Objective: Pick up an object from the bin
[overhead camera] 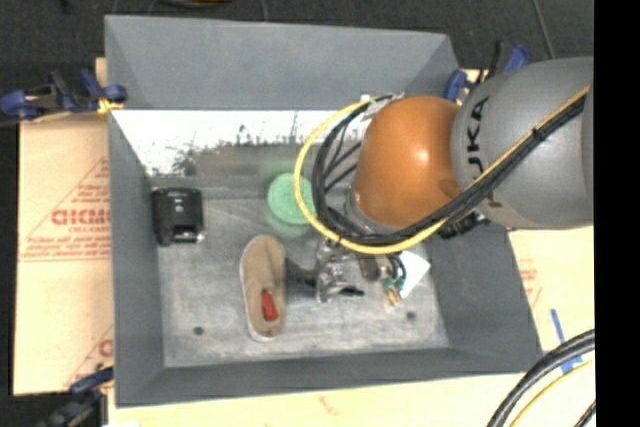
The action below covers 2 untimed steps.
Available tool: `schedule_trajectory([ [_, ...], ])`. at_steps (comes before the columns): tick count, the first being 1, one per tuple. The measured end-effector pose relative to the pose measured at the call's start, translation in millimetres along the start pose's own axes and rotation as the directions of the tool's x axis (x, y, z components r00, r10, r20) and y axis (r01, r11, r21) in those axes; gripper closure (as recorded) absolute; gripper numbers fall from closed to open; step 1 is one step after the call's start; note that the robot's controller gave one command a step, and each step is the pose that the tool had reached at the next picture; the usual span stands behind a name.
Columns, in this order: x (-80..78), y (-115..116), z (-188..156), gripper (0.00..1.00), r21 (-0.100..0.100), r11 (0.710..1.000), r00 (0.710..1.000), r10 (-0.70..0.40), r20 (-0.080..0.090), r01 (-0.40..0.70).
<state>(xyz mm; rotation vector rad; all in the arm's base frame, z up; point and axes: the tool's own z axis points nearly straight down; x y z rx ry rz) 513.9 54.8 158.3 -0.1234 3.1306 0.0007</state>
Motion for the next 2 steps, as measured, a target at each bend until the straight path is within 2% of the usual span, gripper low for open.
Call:
schedule_trajectory([
  [1,-3.8,8,-13,1.00,0.000,1.000,1.000,-0.008,-0.007,0.008],
  [2,-4.1,5,-63,1.00,0.000,1.000,1.000,-0.004,-0.012,0.004],
])
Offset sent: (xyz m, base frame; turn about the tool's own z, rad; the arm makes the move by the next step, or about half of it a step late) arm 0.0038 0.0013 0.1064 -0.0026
